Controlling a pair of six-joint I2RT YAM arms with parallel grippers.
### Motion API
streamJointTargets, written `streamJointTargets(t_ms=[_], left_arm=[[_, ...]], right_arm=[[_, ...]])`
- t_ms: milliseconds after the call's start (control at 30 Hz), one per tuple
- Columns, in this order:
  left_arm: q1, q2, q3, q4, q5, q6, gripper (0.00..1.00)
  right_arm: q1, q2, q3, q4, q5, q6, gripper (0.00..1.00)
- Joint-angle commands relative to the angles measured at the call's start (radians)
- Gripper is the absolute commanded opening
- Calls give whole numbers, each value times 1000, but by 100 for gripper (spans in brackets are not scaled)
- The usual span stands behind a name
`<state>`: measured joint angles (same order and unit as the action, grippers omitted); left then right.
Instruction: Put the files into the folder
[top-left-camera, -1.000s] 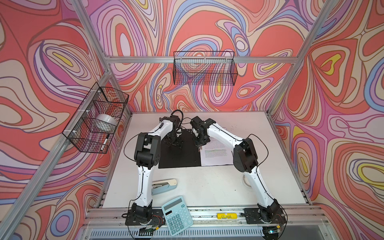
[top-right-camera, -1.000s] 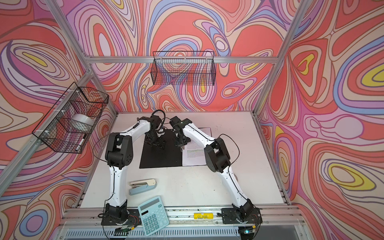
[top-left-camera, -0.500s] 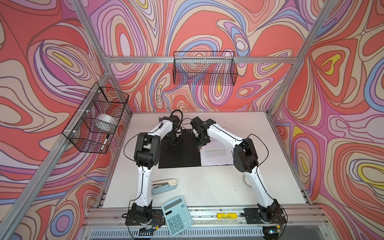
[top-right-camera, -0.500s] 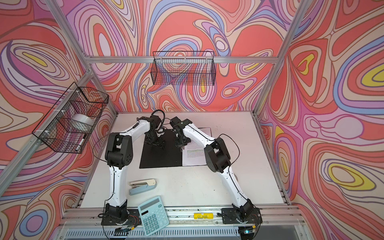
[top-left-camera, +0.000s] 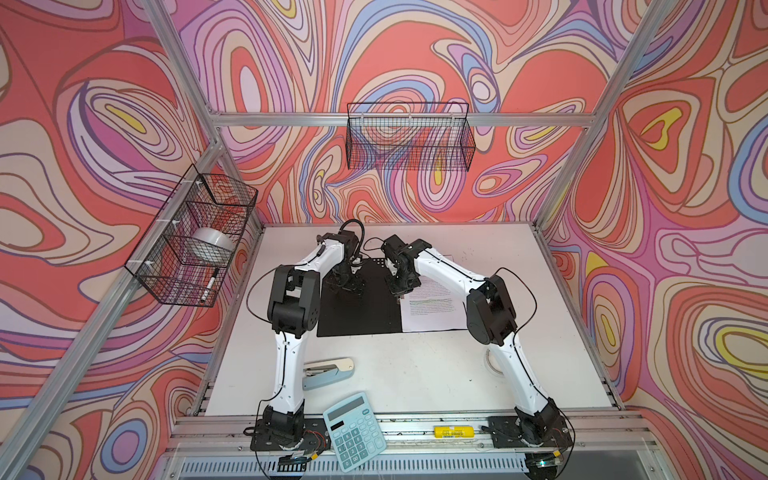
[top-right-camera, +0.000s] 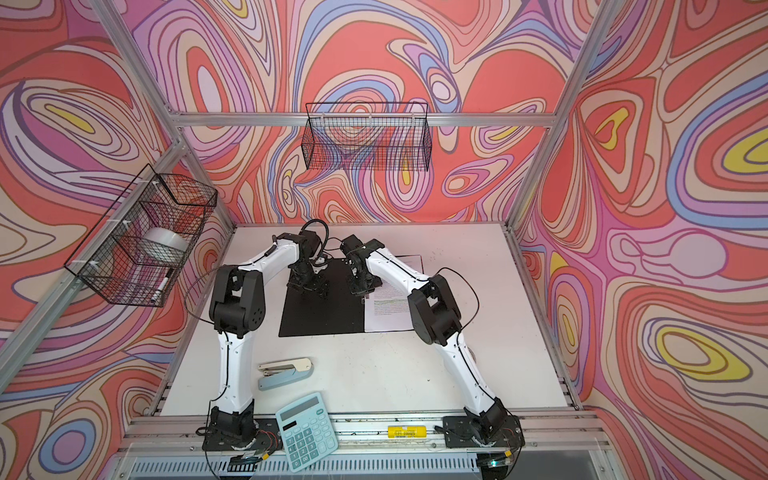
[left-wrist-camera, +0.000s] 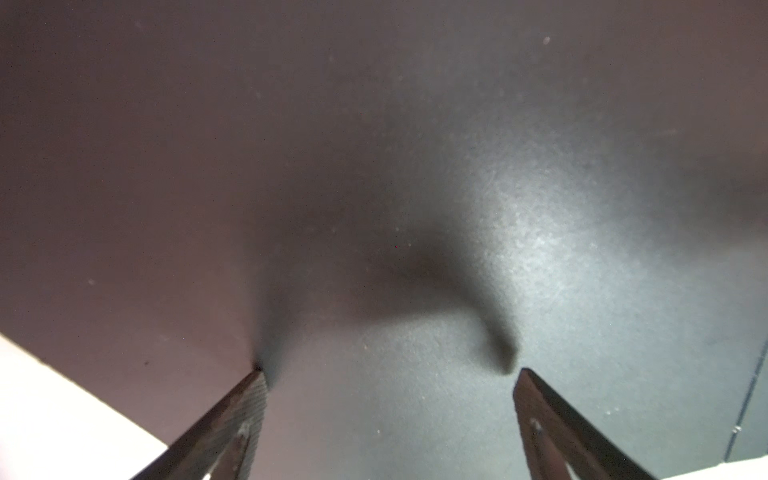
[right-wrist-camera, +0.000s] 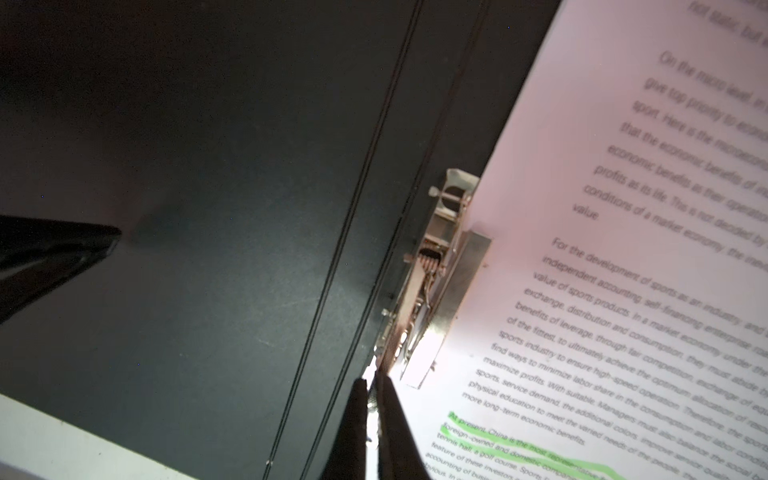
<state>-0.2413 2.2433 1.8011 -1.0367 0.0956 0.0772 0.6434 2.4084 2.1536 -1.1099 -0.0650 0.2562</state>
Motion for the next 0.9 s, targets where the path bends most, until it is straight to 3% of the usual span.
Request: streamJointTargets(t_ms=[0, 867], left_arm=[[8, 42, 0, -36, 4, -3, 93], [13, 38, -11, -34, 10, -5, 93]], right_arm=[[-8, 39, -60, -103, 0, 7, 6], [-25, 84, -106, -67, -9, 9, 5]])
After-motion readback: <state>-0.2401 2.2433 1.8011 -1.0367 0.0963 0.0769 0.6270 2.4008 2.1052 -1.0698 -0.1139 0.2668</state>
